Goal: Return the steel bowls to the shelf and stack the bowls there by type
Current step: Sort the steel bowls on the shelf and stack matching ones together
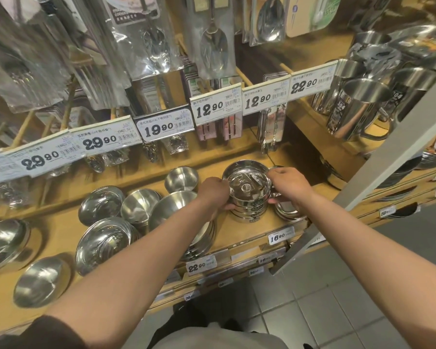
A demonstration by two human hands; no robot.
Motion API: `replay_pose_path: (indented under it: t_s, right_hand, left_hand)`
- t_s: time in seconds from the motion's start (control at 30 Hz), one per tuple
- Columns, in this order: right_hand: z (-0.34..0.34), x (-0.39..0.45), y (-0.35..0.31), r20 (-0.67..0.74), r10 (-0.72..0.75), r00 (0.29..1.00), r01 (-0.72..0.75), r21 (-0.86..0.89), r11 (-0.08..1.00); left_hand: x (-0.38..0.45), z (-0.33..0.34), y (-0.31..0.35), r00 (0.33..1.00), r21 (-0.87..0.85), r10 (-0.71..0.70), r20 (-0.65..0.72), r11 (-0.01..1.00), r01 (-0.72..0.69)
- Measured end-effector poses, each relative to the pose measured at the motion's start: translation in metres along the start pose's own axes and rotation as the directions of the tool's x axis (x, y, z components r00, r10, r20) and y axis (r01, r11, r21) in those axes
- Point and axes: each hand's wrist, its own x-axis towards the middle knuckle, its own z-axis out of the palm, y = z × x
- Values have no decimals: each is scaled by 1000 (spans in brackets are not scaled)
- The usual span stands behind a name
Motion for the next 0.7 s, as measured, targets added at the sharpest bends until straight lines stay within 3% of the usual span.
replay_pose_path:
  t_s: [0.27,0.4,0.5,0.57,0.63,0.7]
  right_hand:
    - [-1,-5,6,36,36,999,-40,111,993]
    - [-4,-10,2,-15,13,1000,-12,21,1000]
    - [-9,-19,-13,-218,-150,964,94,-250,964]
    - [-6,-29,-28,-268,-299,916,212,-308,927]
    - [6,-42,-45,-221,-382,897,324,-258,910]
    - [28,-52,-60,-80,-414,907,399,-154,904]
  left_hand:
    - [0,-1,5,999,71,32,-4,997,-32]
    - [-2,-6,4,999,78,39,2,996,-39]
    - [-5,-25,6,991,131,114,-63,986,-105]
    - [-10,-47,7,983,139,148,-107,981,-133]
    - [-16,-73,6,970,136,181,-164,978,-159]
    - [-22,-101,3,952,124,195,-235,978,-169]
